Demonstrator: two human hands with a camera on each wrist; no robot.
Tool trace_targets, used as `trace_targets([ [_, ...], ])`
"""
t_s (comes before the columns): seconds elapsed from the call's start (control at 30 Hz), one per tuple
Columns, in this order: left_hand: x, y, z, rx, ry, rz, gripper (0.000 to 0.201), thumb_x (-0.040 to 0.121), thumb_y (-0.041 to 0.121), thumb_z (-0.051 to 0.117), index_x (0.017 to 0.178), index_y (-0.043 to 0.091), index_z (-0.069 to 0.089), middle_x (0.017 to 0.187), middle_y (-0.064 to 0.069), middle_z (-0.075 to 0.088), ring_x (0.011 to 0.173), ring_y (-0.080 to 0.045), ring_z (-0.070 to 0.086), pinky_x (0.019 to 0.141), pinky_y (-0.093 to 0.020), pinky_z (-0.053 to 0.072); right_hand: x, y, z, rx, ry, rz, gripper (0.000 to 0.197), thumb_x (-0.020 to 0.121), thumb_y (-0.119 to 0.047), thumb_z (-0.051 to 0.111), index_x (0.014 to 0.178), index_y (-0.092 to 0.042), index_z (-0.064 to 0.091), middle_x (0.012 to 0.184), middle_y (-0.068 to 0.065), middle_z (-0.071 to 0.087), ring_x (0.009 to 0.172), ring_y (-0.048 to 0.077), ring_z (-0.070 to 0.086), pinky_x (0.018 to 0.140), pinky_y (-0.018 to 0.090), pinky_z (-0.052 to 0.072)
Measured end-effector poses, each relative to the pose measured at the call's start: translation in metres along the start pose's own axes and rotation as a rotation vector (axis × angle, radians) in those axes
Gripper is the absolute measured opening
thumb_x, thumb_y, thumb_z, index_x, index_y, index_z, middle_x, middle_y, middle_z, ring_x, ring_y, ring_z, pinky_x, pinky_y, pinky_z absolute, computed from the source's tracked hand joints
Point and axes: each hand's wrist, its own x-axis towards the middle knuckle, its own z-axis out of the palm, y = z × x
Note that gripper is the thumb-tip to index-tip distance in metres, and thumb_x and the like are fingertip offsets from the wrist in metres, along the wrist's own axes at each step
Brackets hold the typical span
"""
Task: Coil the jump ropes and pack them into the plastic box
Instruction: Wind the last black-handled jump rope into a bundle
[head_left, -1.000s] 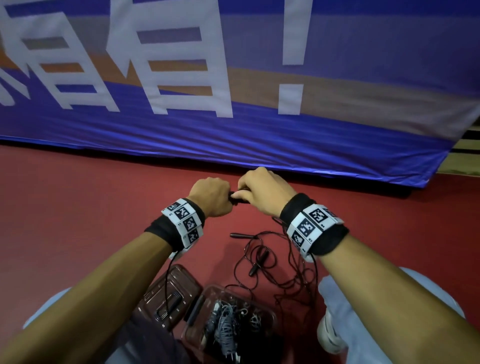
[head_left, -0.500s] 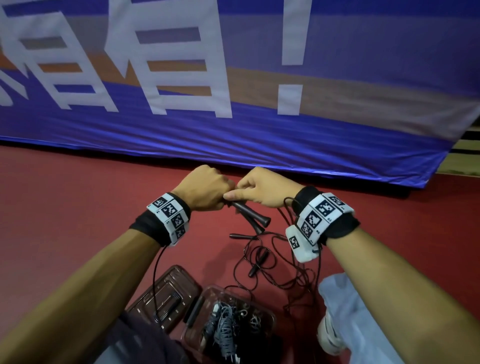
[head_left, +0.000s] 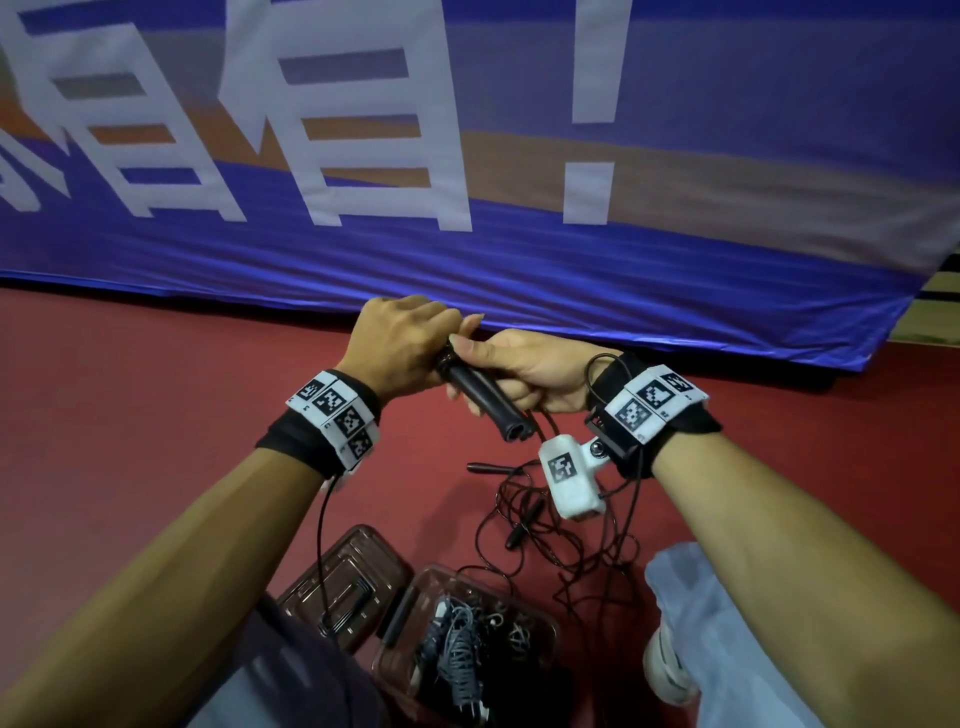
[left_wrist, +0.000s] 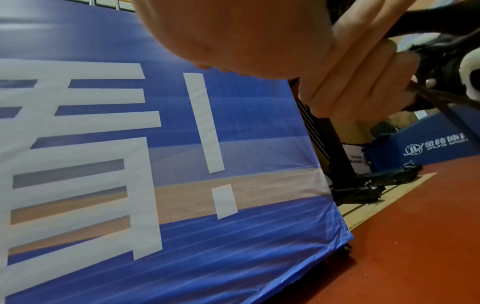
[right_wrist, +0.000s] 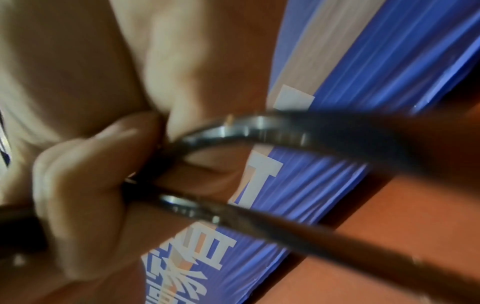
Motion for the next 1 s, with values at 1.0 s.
trace_targets([
  [1.0,-0.002,0.019,0.022,-0.045,-0.798,-1.032,0.022,0.089,0.036,0.051,0.09,0.015,0.056,0.097,-0.012,0.068,0.09,-0.036,0.065,0.075,-0.036,0.045,0.037,0.023,0.031,-0.437,0.63,0.135,0.037,0.102,-0.018,0.044,0.075,-0.007,0.066,0.058,-0.002,0.067,0.047,0.014,0.052,0.051,0.024,0.041],
])
